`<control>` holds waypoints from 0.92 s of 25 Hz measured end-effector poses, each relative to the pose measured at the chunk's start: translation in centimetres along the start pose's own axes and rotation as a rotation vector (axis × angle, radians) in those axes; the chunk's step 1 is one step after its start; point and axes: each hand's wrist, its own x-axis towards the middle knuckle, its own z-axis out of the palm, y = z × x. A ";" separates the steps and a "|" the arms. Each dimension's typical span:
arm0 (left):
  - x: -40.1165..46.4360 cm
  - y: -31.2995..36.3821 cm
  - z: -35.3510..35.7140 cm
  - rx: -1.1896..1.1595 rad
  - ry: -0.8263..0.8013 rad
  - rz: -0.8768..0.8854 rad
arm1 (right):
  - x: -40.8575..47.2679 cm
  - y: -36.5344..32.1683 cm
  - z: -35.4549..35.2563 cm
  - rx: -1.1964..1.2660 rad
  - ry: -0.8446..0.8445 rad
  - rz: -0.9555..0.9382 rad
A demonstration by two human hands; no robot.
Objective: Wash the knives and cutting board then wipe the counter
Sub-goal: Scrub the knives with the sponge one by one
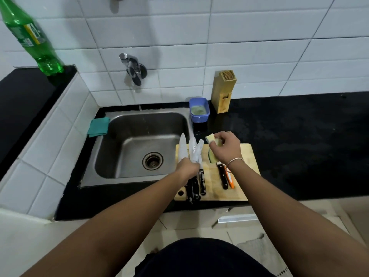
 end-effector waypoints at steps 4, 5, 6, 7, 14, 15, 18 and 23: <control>-0.2 0.7 2.1 0.144 0.070 0.018 | 0.1 1.4 -1.1 0.013 -0.011 0.005; -0.3 1.0 2.4 0.177 0.098 0.031 | 0.2 1.6 -1.3 0.005 -0.021 -0.003; -0.5 1.1 2.8 0.204 0.128 0.048 | 0.4 1.8 -1.5 -0.003 -0.033 -0.011; -0.6 1.2 3.2 0.220 0.159 0.068 | 0.5 2.0 -1.6 -0.010 -0.046 -0.019; -1.4 1.3 5.6 0.445 0.216 0.262 | 1.5 2.5 -1.9 -0.014 -0.147 -0.075; -1.3 1.4 5.9 0.464 0.211 0.264 | 1.6 2.6 -2.0 -0.011 -0.158 -0.079; -1.2 1.7 6.4 0.519 0.181 0.236 | 1.9 3.0 -2.4 0.007 -0.183 -0.087; -0.4 3.0 6.8 0.571 0.239 0.241 | 2.5 3.5 -3.1 0.019 -0.184 -0.067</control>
